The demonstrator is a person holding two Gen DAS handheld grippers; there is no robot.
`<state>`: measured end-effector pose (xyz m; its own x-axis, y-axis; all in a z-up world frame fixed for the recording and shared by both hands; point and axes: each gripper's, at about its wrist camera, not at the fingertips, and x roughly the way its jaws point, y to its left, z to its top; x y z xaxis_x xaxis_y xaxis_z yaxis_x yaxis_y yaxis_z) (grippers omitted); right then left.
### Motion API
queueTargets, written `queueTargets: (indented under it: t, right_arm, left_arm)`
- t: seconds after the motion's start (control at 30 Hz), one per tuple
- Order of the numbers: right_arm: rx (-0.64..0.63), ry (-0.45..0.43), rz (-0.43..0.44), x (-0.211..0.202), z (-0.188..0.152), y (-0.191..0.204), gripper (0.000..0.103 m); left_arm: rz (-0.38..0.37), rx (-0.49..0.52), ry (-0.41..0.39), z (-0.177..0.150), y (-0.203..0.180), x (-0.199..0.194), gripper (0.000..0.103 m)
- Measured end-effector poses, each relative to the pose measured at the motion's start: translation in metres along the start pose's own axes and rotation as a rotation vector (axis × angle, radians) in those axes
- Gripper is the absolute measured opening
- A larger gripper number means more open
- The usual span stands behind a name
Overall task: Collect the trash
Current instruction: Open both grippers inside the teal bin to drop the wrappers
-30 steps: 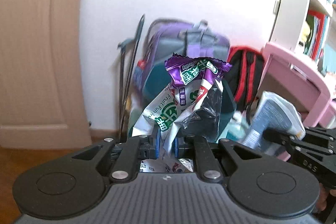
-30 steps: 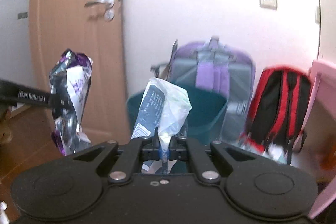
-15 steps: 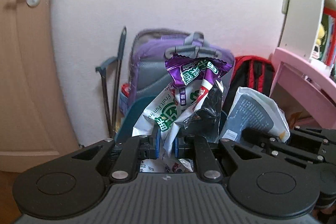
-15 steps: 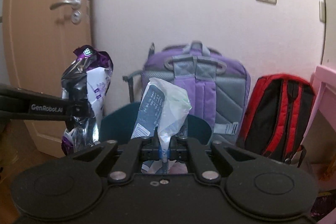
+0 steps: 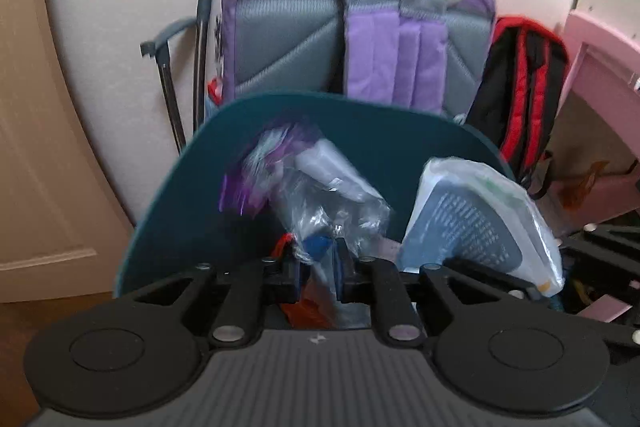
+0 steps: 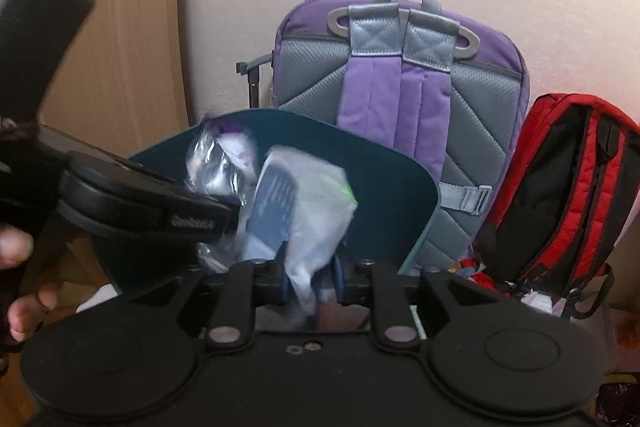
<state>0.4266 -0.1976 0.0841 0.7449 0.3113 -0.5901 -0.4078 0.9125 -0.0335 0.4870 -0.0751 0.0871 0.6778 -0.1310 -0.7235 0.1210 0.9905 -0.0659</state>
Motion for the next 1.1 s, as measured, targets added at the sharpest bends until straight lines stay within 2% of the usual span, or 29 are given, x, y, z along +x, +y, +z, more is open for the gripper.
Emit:
queueTargets:
  t: [0.2, 0.3, 0.43, 0.6, 0.97, 1.1]
  right_arm:
    - [0.007, -0.001, 0.001, 0.003, 0.002, -0.004, 0.029]
    - [0.021, -0.002, -0.002, -0.001, 0.003, -0.007, 0.031]
    - [0.056, -0.022, 0.007, -0.016, 0.002, -0.010, 0.032]
    - [0.080, -0.050, 0.011, -0.047, 0.005, -0.007, 0.035]
    - [0.082, -0.112, 0.036, -0.131, 0.009, 0.012, 0.044]
    - [0.084, -0.133, 0.047, -0.159, 0.006, 0.022, 0.046]
  left_arm:
    - [0.007, 0.019, 0.044, -0.005, -0.003, 0.016, 0.017]
    - [0.007, 0.016, 0.043, -0.007, -0.003, 0.011, 0.031]
    - [-0.006, 0.017, 0.020, -0.007, -0.004, -0.005, 0.036]
    - [-0.007, 0.021, -0.021, -0.008, -0.009, -0.041, 0.048]
    - [-0.001, 0.050, -0.120, -0.022, -0.019, -0.144, 0.049]
    - [-0.007, 0.060, -0.146, -0.036, -0.020, -0.180, 0.063]
